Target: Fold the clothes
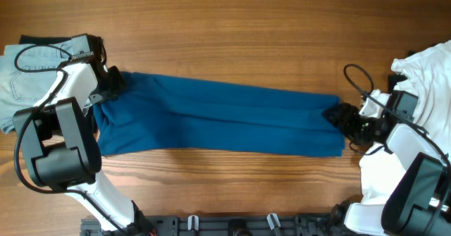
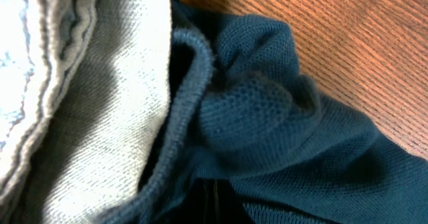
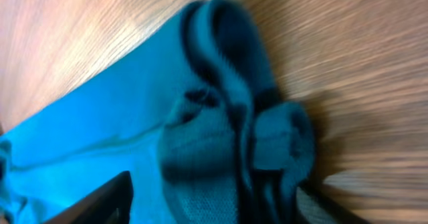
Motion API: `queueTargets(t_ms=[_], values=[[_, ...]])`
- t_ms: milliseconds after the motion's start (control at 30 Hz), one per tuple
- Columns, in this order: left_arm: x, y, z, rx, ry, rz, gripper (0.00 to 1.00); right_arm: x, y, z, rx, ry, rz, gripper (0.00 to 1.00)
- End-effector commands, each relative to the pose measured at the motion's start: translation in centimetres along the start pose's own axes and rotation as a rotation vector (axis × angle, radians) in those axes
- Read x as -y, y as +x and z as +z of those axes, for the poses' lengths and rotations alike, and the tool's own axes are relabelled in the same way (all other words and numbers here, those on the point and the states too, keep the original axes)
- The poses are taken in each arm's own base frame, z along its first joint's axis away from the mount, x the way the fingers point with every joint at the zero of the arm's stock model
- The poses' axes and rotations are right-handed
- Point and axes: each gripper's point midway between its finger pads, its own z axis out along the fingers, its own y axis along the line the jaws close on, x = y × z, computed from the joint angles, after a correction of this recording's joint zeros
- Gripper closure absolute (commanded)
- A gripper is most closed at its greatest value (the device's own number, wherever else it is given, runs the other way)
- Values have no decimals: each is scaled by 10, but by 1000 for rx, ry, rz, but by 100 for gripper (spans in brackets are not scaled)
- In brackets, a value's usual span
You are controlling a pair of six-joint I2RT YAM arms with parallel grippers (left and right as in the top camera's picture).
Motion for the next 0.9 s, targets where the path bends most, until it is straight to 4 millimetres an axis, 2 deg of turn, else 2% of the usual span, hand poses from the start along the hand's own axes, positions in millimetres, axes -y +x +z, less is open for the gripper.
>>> queueTargets(t_ms=[0, 33, 100, 133, 167, 200, 367, 467, 600, 667, 733, 867], values=[[0, 24, 19, -77, -7, -1, 96, 5, 41, 11, -122, -31, 5, 39], [0, 24, 19, -77, -7, -1, 96, 5, 41, 11, -121, -31, 2, 41], [0, 24, 19, -77, -7, -1, 96, -1, 35, 12, -101, -65, -13, 58], [0, 24, 19, -78, -8, -1, 96, -5, 31, 12, -84, -86, -23, 68], [0, 25, 19, -80, -8, -1, 96, -7, 22, 11, -59, -92, -21, 92], [0, 24, 19, -80, -8, 0, 96, -10, 12, 9, -36, -94, -10, 96], [1, 24, 17, -78, -2, 3, 96, -27, -29, -9, 17, -86, -46, 96], [12, 23, 4, -78, 66, 11, 96, -30, -55, -25, 52, -20, -60, 96], [37, 12, -40, -18, 216, 31, 78, -21, -87, -53, 105, 162, -41, 96], [47, 3, -70, 41, 282, 40, 68, -21, -97, -64, 123, 209, -36, 96], [52, -3, -99, 102, 322, 48, 62, -22, -105, -72, 148, 232, 8, 96], [52, -5, -135, 175, 347, 57, 60, -38, -109, -78, 143, 217, 2, 96]])
